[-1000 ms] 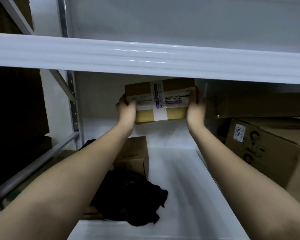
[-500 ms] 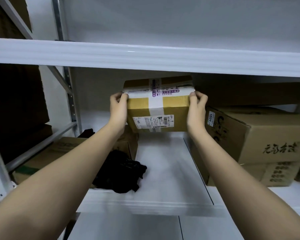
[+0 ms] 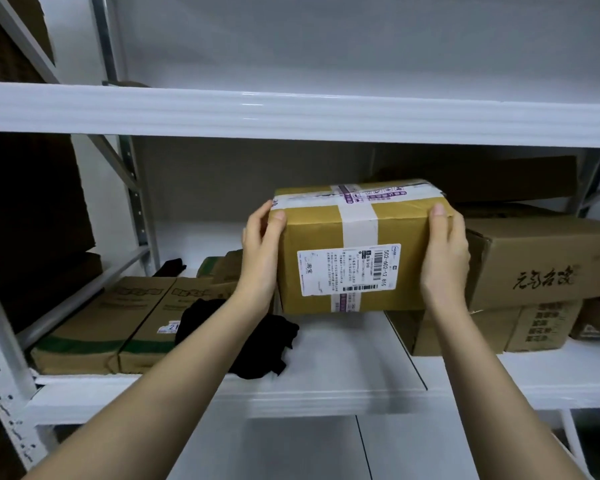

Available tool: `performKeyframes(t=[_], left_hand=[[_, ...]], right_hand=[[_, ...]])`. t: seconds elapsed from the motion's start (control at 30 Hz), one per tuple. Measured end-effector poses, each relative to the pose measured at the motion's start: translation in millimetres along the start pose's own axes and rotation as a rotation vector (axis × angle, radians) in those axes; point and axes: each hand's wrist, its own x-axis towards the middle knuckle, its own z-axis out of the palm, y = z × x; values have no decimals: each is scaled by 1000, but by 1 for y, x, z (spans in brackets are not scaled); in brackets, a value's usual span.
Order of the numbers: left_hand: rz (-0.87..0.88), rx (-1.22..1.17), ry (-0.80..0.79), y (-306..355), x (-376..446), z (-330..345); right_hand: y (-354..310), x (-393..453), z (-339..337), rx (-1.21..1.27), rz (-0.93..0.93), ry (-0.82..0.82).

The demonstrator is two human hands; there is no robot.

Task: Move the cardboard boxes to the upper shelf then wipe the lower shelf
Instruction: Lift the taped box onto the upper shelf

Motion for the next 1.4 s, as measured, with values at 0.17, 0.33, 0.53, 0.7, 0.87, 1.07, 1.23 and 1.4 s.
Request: performKeyframes(t=[0.17, 0.33, 0.53, 0.7, 0.87, 1.07, 1.23, 1.4], left_hand=[[97, 6, -6, 10, -29, -8], [243, 63, -73, 30, -53, -20], [369, 94, -72, 67, -67, -28], [409, 76, -80, 111, -63, -31], [377, 13, -186, 161, -38, -31], [375, 43, -277, 222, 18, -30], [427, 75, -247, 258, 49, -29], [471, 124, -211, 274, 81, -34]], right_hand=[[-12, -28, -12, -37, -30, 76], [-36, -48, -29, 26, -98, 177], [-78, -52, -52, -23, -187, 256], [-123, -50, -64, -77, -259, 255], [-171, -32, -69, -91, -427, 240], [-221, -2, -59, -187, -595, 250], [-246, 30, -36, -80, -530, 152], [-254, 56, -4, -38, -524, 130]])
